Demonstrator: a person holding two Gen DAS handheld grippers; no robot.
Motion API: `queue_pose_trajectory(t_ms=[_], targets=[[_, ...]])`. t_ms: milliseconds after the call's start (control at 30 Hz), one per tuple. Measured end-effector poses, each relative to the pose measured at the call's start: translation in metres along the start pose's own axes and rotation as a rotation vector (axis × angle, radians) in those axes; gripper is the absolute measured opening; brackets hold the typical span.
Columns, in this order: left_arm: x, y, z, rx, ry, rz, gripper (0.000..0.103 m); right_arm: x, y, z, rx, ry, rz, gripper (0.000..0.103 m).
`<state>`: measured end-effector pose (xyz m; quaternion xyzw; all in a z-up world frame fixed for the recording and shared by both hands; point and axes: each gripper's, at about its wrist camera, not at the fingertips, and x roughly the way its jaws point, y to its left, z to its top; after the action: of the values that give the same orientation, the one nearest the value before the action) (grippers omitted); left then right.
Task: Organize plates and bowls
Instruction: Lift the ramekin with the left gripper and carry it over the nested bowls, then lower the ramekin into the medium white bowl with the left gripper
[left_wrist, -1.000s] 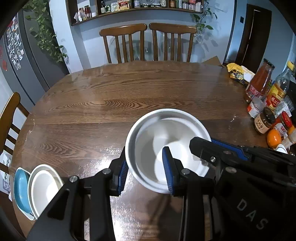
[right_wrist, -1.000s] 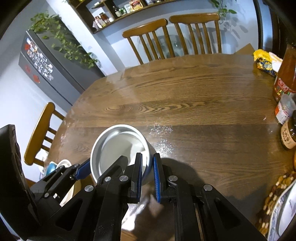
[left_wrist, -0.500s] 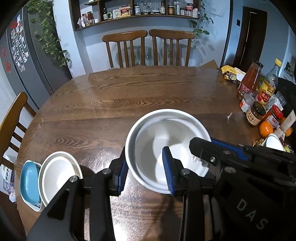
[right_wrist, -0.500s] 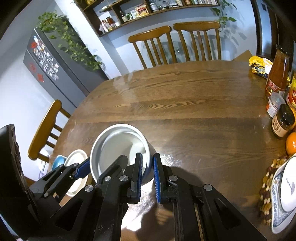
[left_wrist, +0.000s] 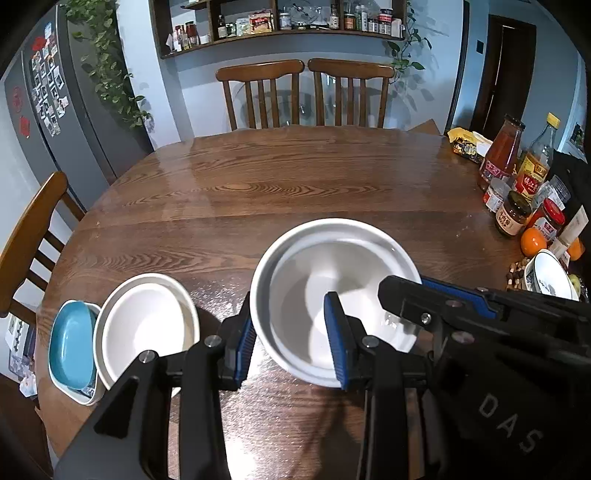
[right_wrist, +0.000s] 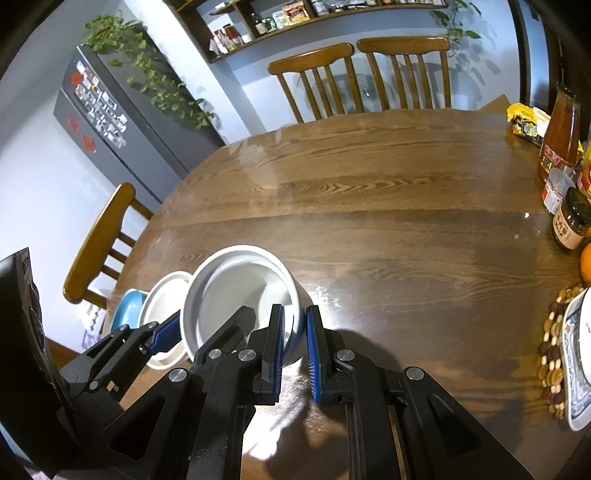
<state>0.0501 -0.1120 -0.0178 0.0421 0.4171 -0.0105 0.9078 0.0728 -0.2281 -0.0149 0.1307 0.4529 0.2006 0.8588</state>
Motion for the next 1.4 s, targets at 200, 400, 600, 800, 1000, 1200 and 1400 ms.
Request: queue_pose_trajectory(t_ms=[200, 400, 600, 800, 1000, 1200, 1400], targets=[[-0.008, 0.014, -0.006, -0.010, -0.011, 0.007, 0.032, 0.000, 0.015, -0.004, -0.014, 0.001, 0.005, 0.014], [-0.016, 0.027, -0.009, -0.024, -0.024, 0.012, 0.032, 0.000, 0.033, -0.006, -0.033, -0.002, 0.006, 0.014], [-0.023, 0.047, -0.011, -0.043, -0.031, 0.019, 0.032, 0.001, 0.053, -0.006, -0.057, -0.002, 0.010, 0.014], [-0.027, 0.067, -0.012, -0.070, -0.039, 0.035, 0.032, 0.007, 0.077, -0.006, -0.085, 0.000, 0.019, 0.014], [-0.028, 0.088, -0.014, -0.094, -0.040, 0.051, 0.032, 0.017, 0.101, -0.005, -0.107, 0.008, 0.029, 0.014], [-0.026, 0.110, -0.018, -0.108, -0.029, 0.066, 0.032, 0.031, 0.120, -0.004, -0.122, 0.026, 0.040, 0.014], [-0.021, 0.126, -0.019, -0.118, -0.014, 0.073, 0.032, 0.045, 0.133, -0.003, -0.130, 0.044, 0.045, 0.014]])
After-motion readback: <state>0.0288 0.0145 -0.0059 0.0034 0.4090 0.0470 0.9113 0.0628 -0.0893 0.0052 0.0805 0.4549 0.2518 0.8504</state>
